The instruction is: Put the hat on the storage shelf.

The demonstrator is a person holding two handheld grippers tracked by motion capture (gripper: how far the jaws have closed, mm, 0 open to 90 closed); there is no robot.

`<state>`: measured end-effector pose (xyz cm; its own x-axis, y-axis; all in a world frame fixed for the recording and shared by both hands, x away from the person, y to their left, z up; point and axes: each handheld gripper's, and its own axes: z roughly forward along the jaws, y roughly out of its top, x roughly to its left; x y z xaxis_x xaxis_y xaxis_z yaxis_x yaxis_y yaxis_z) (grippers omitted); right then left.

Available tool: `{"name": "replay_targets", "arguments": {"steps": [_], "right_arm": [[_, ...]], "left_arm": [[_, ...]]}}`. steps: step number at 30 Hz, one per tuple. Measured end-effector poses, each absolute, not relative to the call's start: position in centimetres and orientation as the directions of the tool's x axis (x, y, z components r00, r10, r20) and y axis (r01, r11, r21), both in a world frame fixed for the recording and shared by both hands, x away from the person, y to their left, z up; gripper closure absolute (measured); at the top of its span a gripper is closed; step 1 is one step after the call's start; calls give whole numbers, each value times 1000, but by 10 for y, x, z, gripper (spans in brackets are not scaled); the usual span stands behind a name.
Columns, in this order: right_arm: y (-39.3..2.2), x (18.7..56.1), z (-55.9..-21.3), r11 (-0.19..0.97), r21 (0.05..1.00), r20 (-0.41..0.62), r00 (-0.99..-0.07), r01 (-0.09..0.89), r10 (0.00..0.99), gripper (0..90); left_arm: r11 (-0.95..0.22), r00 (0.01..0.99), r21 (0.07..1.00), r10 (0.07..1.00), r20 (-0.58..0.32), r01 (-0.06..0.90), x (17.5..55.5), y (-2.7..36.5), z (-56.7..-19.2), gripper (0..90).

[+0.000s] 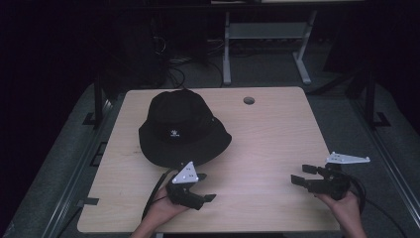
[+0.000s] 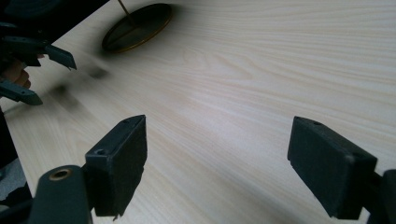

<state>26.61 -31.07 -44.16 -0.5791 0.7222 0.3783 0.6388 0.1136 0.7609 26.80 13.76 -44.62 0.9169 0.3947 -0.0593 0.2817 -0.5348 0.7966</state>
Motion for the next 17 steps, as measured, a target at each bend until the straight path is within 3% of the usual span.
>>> {"name": "replay_targets", "arguments": {"steps": [17], "right_arm": [[-306, 237, -459, 51, 799, 395, -587, 600, 707, 185]], "left_arm": [[-535, 917, 794, 392, -70, 290, 269, 134, -448, 251]]}}
